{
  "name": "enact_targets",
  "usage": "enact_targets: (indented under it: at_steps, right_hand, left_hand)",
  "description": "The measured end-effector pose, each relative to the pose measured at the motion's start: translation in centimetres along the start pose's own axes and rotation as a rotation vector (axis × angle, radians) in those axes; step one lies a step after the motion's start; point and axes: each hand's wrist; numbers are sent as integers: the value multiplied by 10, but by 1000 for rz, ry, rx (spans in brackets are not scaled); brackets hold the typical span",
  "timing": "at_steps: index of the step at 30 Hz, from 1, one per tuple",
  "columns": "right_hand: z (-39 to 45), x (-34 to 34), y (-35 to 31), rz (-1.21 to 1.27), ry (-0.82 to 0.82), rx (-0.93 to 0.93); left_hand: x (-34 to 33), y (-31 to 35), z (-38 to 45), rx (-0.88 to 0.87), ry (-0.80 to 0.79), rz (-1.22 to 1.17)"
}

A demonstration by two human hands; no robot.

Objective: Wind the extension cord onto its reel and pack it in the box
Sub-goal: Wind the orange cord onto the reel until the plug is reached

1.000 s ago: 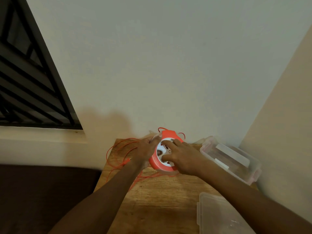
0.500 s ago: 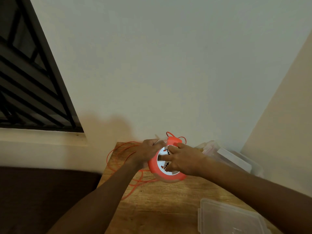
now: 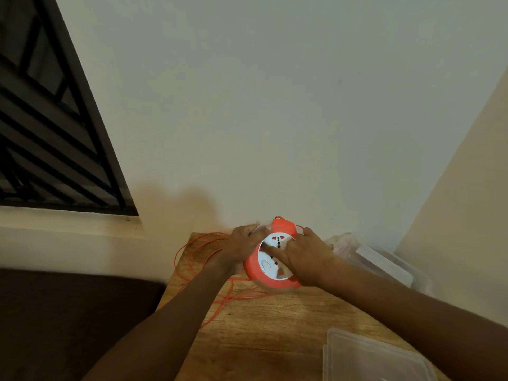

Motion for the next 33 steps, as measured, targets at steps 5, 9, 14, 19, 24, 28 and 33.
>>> enact_targets:
  at_steps: [5,9,14,19,24,28,33]
  right_hand:
    - [-5,-20,-8,133,75,-106]
    - [-8,-32,-12,275,117,-279]
    - [-10,-37,-17,398,114,-500]
    - [-17,-32,-6,237,328,-189]
    - [-21,-24,11,158,342,219]
    - [-20,-11,14,126,296,239]
    - [-21,-7,9,79,277,224]
  left_hand:
    - [-4,-5,1,-28,7,-53]
    - [-7,-4,4,-52,-3,-44]
    - [-11,-4,8,-50,-9,-98]
    - [-7,-7,15,-15,38,-158]
    - [-4,-6,20,-21,-17,-106]
    - [-2,-5,18,-55,-44,-60]
    - [6,-3,17,-99,-44,23]
Point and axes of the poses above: each hand's wrist, its own z-axis towards the middle knuckle, its own x-axis out of the back of the hand, y = z × x, and after that the axes turned 13 degrees about y, right-handed
